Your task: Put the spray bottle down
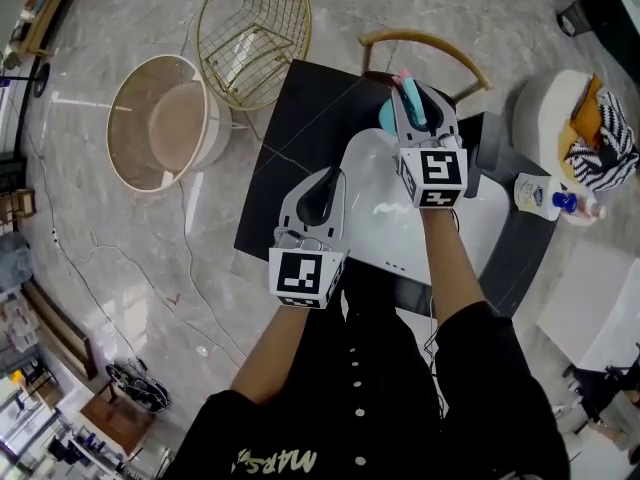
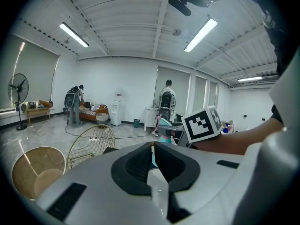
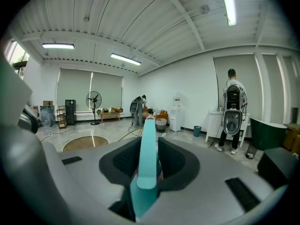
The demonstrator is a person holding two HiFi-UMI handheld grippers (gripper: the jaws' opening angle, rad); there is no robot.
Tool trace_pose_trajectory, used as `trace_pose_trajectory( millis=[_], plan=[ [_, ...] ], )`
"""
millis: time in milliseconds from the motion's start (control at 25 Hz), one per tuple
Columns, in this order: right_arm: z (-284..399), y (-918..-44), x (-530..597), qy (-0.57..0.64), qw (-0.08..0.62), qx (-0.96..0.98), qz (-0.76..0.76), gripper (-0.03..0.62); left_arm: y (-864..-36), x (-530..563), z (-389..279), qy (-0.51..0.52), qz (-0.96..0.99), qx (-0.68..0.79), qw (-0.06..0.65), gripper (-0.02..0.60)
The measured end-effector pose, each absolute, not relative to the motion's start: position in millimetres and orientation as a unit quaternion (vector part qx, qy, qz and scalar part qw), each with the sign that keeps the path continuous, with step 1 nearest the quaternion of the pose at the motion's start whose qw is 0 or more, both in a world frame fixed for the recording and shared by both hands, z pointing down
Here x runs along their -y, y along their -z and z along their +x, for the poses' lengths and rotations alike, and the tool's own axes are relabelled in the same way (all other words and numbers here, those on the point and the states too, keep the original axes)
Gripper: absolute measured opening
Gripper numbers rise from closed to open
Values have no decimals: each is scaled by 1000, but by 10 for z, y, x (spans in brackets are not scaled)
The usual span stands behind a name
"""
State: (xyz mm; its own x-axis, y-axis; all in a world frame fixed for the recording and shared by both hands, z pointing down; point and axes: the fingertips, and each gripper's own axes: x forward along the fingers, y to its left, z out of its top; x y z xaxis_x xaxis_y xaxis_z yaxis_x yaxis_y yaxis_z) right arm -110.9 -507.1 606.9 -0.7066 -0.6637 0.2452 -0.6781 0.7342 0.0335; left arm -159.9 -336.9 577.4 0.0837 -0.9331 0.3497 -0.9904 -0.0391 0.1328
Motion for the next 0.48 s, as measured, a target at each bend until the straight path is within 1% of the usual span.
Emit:
trace_pose_trajectory(
  millis=[80, 320, 480],
  plan=[
    [-1118, -6112, 5063, -33, 124, 924, 359, 86, -5788, 3377, -1588, -83, 717, 670, 172, 28],
    [-1105, -6054, 5026, -37, 119, 926, 357, 147, -5747, 3369, -1549, -82, 722, 665, 170, 28],
    [-1013, -5988, 4944, -35, 120, 924, 362, 149, -5716, 3358, -1529, -82, 725, 665, 161, 28]
  ],
)
